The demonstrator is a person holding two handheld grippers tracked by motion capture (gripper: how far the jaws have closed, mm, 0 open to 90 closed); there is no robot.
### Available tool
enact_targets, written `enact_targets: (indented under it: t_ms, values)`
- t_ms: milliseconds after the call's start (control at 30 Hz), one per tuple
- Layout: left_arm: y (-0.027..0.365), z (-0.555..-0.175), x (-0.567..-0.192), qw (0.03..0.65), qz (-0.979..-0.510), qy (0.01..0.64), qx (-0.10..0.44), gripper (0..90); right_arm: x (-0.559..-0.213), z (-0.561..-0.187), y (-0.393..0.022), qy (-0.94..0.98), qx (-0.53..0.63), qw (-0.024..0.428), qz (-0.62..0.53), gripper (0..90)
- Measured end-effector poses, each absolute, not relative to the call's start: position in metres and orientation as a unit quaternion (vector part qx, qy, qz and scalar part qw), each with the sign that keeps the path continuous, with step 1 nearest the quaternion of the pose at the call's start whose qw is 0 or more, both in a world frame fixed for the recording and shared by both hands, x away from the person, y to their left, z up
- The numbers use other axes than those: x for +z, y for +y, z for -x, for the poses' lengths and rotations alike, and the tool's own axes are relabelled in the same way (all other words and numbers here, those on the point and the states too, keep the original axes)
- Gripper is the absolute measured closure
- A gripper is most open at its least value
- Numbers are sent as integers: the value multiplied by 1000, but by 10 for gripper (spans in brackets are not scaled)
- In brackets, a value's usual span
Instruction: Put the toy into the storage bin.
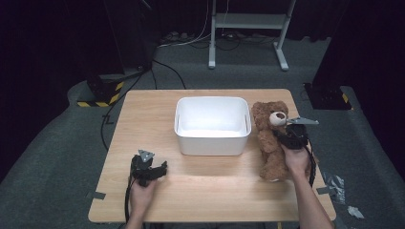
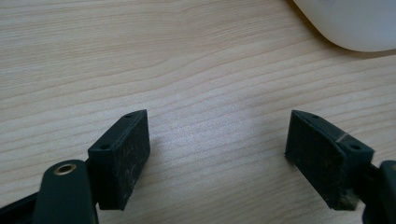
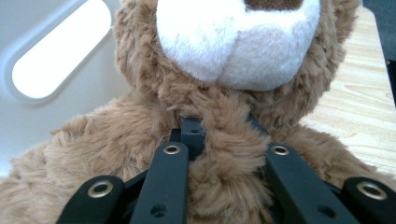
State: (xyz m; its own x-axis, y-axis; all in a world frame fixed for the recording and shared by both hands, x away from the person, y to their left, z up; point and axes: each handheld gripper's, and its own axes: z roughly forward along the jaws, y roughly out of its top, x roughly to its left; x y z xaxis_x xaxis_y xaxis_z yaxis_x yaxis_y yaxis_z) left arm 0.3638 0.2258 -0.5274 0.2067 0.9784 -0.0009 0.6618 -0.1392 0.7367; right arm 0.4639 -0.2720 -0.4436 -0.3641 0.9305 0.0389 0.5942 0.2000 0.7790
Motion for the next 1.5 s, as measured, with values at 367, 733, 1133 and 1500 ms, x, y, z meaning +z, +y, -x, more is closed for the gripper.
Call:
enact_targets:
  t_ms: [367,733,1133,1500]
  values:
    - [226,-364,-528,315,-711,576,253,219,-433,-448,-284,713,417,247,-506,798]
    - [226,-365,-528,316,-711,575,254,230,-421,-441,-293,702,444,243,-501,795]
    - [226,-365,-528,317,-711,575,253,233,-404,-431,-301,689,477,221,-499,789]
    - [227,-365,-527,314,-713,573,254,232,-393,-422,-295,699,480,224,-481,784]
